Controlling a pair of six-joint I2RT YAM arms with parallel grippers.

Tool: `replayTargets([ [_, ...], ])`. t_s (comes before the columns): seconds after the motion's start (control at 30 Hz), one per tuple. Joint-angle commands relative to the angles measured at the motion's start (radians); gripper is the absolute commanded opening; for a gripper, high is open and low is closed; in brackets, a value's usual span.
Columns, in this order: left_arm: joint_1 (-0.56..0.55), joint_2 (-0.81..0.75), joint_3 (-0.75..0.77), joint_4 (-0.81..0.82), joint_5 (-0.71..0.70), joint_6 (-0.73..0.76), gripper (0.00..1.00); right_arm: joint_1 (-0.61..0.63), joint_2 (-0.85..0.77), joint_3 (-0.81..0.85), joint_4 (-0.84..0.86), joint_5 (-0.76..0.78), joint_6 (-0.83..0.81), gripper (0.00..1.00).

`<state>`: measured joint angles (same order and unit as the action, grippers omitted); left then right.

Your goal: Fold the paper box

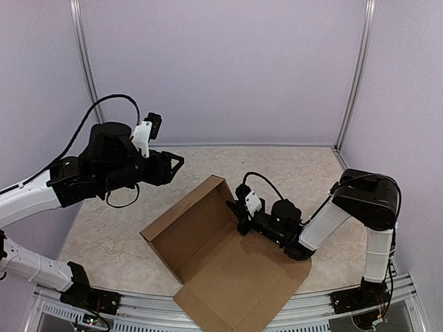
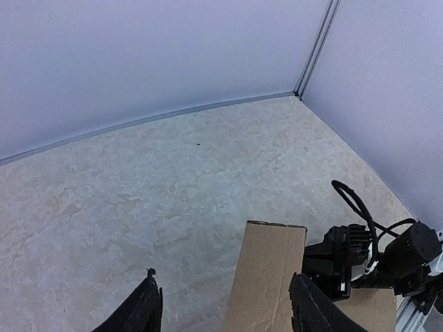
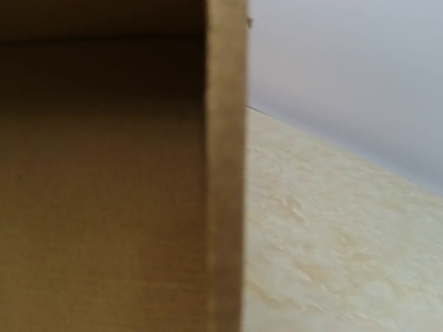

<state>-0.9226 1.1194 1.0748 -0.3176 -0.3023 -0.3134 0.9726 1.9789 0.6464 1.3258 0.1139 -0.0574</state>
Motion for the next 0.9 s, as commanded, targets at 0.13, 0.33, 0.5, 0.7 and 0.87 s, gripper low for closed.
replayTargets([
  [0.13, 0.016, 0.132, 0.043, 0.029, 0.126, -0.013, 0.47, -0.003, 0.062, 0.053, 0.274, -0.045, 0.031, 0.00],
  [0.33, 0.017, 0.191, 0.055, 0.021, 0.130, -0.006, 0.42, -0.015, 0.077, 0.102, 0.274, -0.072, 0.032, 0.00],
  [0.5, 0.028, 0.209, 0.058, 0.006, 0.120, 0.005, 0.39, -0.024, 0.109, 0.150, 0.274, -0.093, 0.055, 0.00],
  [0.7, 0.028, 0.240, 0.044, 0.009, 0.124, 0.000, 0.36, -0.025, 0.150, 0.179, 0.274, -0.076, 0.085, 0.00],
  [0.87, 0.013, 0.270, 0.037, 0.025, 0.140, -0.021, 0.34, -0.028, 0.166, 0.171, 0.274, -0.068, 0.088, 0.00],
])
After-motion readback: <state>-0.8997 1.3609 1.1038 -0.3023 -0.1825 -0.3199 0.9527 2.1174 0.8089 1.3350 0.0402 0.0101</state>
